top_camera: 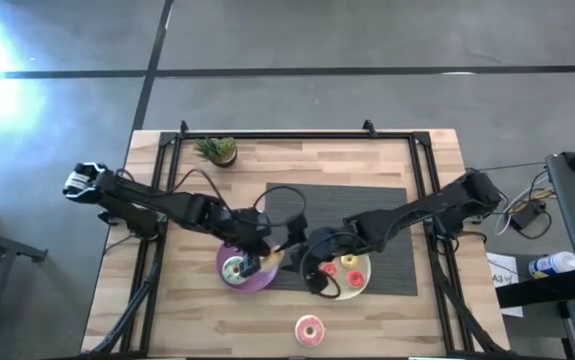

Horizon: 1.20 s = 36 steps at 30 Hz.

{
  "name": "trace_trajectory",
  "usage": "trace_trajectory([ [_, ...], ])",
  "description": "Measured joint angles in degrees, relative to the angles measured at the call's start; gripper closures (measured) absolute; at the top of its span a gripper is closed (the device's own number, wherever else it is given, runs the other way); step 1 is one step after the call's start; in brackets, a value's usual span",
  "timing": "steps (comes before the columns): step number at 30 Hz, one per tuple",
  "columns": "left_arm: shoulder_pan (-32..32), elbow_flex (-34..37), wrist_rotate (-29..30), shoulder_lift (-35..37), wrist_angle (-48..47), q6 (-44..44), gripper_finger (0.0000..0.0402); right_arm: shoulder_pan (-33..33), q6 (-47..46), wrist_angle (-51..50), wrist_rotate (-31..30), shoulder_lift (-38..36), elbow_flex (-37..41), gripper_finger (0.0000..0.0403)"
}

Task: Pick & Place donuts
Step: Put the large orange donut on the purple plate

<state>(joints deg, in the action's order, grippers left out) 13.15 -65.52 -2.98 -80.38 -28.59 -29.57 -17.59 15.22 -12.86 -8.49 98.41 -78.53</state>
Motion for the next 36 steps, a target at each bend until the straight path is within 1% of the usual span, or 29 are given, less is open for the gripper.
trace_trajectory([
  [2,0.1,1.9,-0.2,1.8,2.4,-0.6,0.0401,0.6,0.2,-0.2,0.3,1.4,-1.3,0.0197],
  [10,0.3,7.0,-0.6,6.4,4.7,-2.1,0.0401,3.3,1.2,1.2,2.3,7.5,-6.9,0.0198],
  [12,0.4,7.7,-0.6,6.9,3.9,-2.5,0.0399,3.9,0.2,0.7,3.1,8.9,-8.3,0.0207],
  [14,0.5,7.8,0.7,7.5,2.0,-2.6,0.0389,4.5,-0.9,0.3,3.3,10.2,-9.4,0.0225],
  [16,0.5,7.8,2.5,8.3,-1.4,-2.7,0.0370,4.9,-1.7,-0.6,3.2,10.7,-9.7,0.0254],
  [20,0.5,7.8,6.4,10.4,-7.5,-2.0,0.0313,5.8,-2.3,-0.3,3.4,11.5,-10.3,0.0321],
  [22,0.8,7.7,10.8,11.7,-11.3,-1.8,0.0284,6.6,-4.2,-0.2,3.8,11.5,-10.3,0.0352],
  [25,1.0,7.7,19.6,13.3,-16.7,-1.7,0.0250,8.6,-12.2,-0.5,6.4,11.5,-10.2,0.0381],
  [27,1.3,7.8,26.6,14.7,-22.2,-2.3,0.0233,10.5,-19.9,-0.4,9.2,12.6,-10.2,0.0385],
  [29,1.3,7.8,31.6,16.3,-25.6,-3.1,0.0222,12.5,-27.5,-0.2,12.6,14.3,-10.1,0.0379],
  [31,1.3,7.8,34.2,17.7,-29.7,-3.8,0.0214,14.1,-34.0,1.3,17.8,16.9,-10.3,0.0365],
  [33,1.4,7.8,35.9,18.9,-31.9,-5.1,0.0212,15.0,-39.7,1.0,22.4,20.2,-11.2,0.0350],
  [36,1.4,7.8,36.1,20.5,-34.8,-6.3,0.0211,15.5,-44.7,0.7,27.6,25.0,-13.6,0.0331],
])
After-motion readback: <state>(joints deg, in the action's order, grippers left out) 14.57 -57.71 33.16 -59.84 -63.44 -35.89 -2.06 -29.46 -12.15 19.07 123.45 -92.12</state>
